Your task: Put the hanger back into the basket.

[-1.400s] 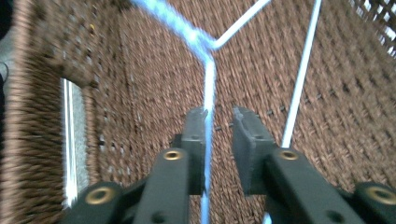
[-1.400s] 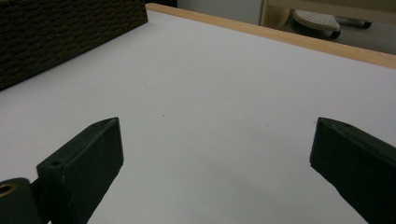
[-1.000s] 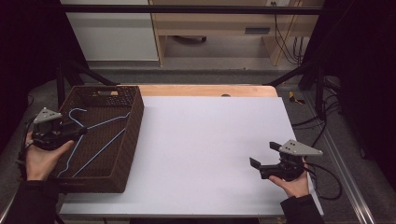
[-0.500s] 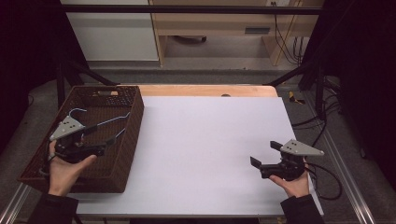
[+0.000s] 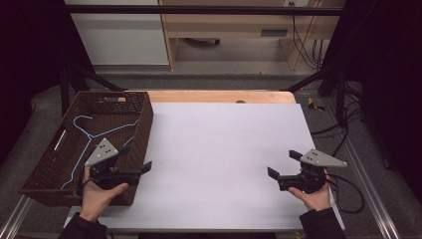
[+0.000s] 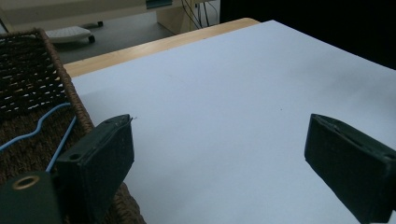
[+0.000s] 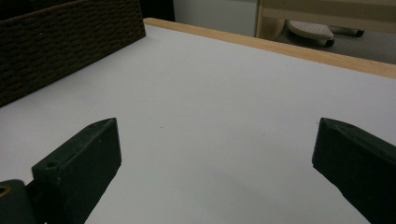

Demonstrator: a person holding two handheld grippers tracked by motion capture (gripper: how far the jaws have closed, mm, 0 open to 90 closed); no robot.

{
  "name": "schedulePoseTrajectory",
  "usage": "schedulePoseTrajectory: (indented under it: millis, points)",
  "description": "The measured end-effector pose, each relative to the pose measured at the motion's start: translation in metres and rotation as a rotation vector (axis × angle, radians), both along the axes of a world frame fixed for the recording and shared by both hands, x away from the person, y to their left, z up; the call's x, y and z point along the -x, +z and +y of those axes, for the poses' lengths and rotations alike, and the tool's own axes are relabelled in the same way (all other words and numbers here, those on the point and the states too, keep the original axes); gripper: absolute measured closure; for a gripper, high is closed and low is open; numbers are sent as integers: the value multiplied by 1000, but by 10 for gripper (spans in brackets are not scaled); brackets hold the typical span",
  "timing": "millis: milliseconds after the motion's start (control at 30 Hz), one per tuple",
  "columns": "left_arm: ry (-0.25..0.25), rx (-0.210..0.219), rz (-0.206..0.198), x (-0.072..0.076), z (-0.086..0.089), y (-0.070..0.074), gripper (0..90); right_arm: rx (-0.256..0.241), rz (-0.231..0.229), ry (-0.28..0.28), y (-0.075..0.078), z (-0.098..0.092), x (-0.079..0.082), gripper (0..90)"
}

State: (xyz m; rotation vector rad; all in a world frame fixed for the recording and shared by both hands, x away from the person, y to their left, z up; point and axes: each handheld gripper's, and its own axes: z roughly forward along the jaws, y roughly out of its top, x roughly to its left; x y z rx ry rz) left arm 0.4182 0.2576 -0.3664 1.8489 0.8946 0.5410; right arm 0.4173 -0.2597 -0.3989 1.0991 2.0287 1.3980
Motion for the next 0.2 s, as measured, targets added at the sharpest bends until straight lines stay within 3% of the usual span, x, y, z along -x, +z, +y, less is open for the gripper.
schedulePoseTrajectory:
  millis: [200]
  points:
    - [-11,7,15,3,-2,-7,80,-1,-6,1,0,-1,1,18]
